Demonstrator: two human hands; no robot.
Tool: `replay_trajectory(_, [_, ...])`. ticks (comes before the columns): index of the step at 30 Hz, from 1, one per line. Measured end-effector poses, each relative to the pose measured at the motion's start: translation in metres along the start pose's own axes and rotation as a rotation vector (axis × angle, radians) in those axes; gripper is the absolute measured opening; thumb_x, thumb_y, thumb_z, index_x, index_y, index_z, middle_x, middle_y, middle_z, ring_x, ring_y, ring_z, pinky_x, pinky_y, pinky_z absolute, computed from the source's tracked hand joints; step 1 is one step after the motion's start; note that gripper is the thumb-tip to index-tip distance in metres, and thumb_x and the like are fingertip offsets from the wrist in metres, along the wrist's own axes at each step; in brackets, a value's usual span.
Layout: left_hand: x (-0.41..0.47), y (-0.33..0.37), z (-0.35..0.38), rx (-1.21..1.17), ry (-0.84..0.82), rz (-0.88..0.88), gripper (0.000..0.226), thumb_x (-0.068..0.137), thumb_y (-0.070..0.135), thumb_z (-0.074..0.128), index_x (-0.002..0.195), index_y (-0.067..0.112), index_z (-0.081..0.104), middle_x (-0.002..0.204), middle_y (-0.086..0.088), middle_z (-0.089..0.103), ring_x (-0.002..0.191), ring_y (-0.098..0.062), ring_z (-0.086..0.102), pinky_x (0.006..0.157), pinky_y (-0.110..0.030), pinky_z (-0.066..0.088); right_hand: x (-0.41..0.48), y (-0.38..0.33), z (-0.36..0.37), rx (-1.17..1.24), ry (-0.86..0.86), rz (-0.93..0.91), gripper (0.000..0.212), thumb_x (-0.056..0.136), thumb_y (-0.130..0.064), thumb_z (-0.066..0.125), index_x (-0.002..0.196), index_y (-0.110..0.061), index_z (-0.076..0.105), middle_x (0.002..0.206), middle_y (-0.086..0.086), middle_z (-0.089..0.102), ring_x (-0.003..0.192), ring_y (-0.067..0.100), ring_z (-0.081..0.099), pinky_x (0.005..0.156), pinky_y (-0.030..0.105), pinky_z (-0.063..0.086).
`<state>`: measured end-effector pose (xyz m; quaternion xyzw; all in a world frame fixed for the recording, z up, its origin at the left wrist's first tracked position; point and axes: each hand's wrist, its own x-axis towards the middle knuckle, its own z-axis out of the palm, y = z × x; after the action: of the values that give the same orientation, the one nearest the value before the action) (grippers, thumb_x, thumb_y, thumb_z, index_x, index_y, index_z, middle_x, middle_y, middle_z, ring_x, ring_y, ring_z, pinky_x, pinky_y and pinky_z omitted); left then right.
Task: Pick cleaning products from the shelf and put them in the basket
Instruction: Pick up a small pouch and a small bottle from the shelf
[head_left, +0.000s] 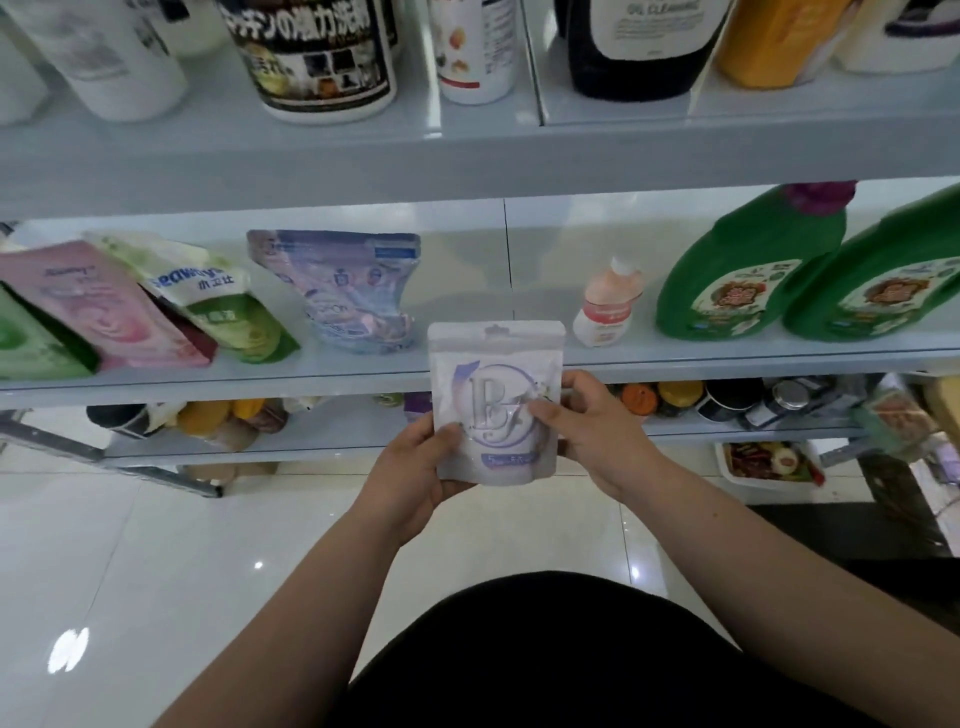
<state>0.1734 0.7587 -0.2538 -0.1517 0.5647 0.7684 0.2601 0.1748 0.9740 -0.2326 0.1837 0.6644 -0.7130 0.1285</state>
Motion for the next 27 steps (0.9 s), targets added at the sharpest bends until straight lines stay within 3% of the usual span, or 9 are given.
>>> replay_trajectory(5, [0.011, 0.007, -0.035, 0.098, 0.014, 0.023, 0.024, 0.106, 0.015, 0.052, 0.118, 0.021, 0.072, 0.118, -0.005, 0.076, 0.108, -0.026, 0.072, 0.079, -0.035, 0.060, 0.006, 0.002, 0.024, -0.122, 0.020, 0.014, 0.014, 0.101, -0.014, 0.065, 0.110, -0.024, 0.068, 0.106, -0.006, 0.077, 0.106, 0.019, 0.071, 0.091, 0.042, 0.061])
replay_trajectory(9, [0.023, 0.013, -0.044, 0.262, 0.007, 0.078, 0.023, 0.100, 0.023, 0.058, 0.118, 0.018, 0.071, 0.116, -0.007, 0.076, 0.113, -0.035, 0.068, 0.098, -0.050, 0.056, 0.013, 0.005, 0.029, -0.115, 0.050, 0.016, 0.023, 0.103, -0.008, 0.059, 0.109, -0.028, 0.067, 0.094, -0.016, 0.078, 0.091, 0.013, 0.076, 0.071, 0.025, 0.062])
replay_trajectory(12, [0.037, 0.020, -0.050, 0.610, 0.033, 0.154, 0.026, 0.090, 0.042, 0.059, 0.113, 0.037, 0.070, 0.101, 0.017, 0.073, 0.099, -0.013, 0.068, 0.086, -0.033, 0.053, 0.026, 0.003, 0.027, -0.099, 0.108, -0.006, 0.027, 0.103, -0.004, 0.057, 0.109, -0.028, 0.067, 0.091, -0.016, 0.078, 0.086, 0.009, 0.076, 0.067, 0.022, 0.060])
replay_trajectory(14, [0.050, 0.020, -0.055, 0.829, 0.046, 0.223, 0.030, 0.095, 0.033, 0.060, 0.124, 0.037, 0.064, 0.112, 0.022, 0.069, 0.108, -0.007, 0.064, 0.088, -0.027, 0.047, 0.041, -0.001, 0.021, -0.113, 0.166, -0.041, 0.031, 0.103, -0.003, 0.056, 0.107, -0.032, 0.067, 0.095, -0.015, 0.078, 0.089, 0.007, 0.075, 0.070, 0.023, 0.060])
replay_trajectory(16, [0.064, 0.016, -0.061, 1.066, 0.081, 0.326, 0.047, 0.096, 0.023, 0.061, 0.142, 0.023, 0.053, 0.133, 0.010, 0.054, 0.127, -0.013, 0.052, 0.103, -0.023, 0.037, 0.058, -0.006, 0.015, -0.144, 0.213, -0.073, 0.029, 0.103, -0.005, 0.057, 0.107, -0.032, 0.067, 0.106, -0.007, 0.078, 0.097, 0.011, 0.074, 0.080, 0.032, 0.062])
replay_trajectory(18, [0.077, 0.015, -0.064, 1.310, 0.074, 0.383, 0.057, 0.096, 0.021, 0.060, 0.151, 0.015, 0.044, 0.146, -0.004, 0.044, 0.138, -0.023, 0.040, 0.114, -0.028, 0.028, 0.075, -0.010, 0.009, -0.204, 0.243, -0.085, 0.023, 0.102, -0.010, 0.058, 0.106, -0.031, 0.065, 0.114, 0.002, 0.075, 0.106, 0.021, 0.071, 0.093, 0.047, 0.060])
replay_trajectory(21, [0.095, 0.017, -0.065, 1.658, 0.008, 0.427, 0.066, 0.094, 0.028, 0.058, 0.156, 0.019, 0.035, 0.155, -0.008, 0.033, 0.146, -0.029, 0.029, 0.121, -0.039, 0.024, 0.103, -0.018, 0.003, -0.316, 0.250, -0.100, 0.019, 0.100, -0.016, 0.059, 0.100, -0.035, 0.064, 0.107, 0.000, 0.074, 0.104, 0.026, 0.070, 0.097, 0.057, 0.056])
replay_trajectory(23, [0.107, 0.020, -0.064, 1.797, -0.027, 0.421, 0.074, 0.093, 0.031, 0.058, 0.160, 0.022, 0.027, 0.159, -0.007, 0.026, 0.149, -0.031, 0.021, 0.123, -0.043, 0.019, 0.123, -0.022, 0.002, -0.371, 0.216, -0.113, 0.012, 0.100, -0.019, 0.057, 0.104, -0.028, 0.064, 0.107, 0.004, 0.073, 0.106, 0.030, 0.069, 0.098, 0.061, 0.053])
replay_trajectory(27, [0.123, 0.024, -0.060, 1.901, -0.045, 0.298, 0.078, 0.095, 0.034, 0.055, 0.162, 0.029, 0.015, 0.165, -0.007, 0.016, 0.153, -0.032, 0.008, 0.125, -0.050, 0.011, 0.154, -0.030, 0.004, -0.491, 0.134, -0.141, 0.019, 0.102, -0.019, 0.052, 0.116, -0.021, 0.063, 0.113, 0.007, 0.072, 0.109, 0.033, 0.066, 0.098, 0.061, 0.051])
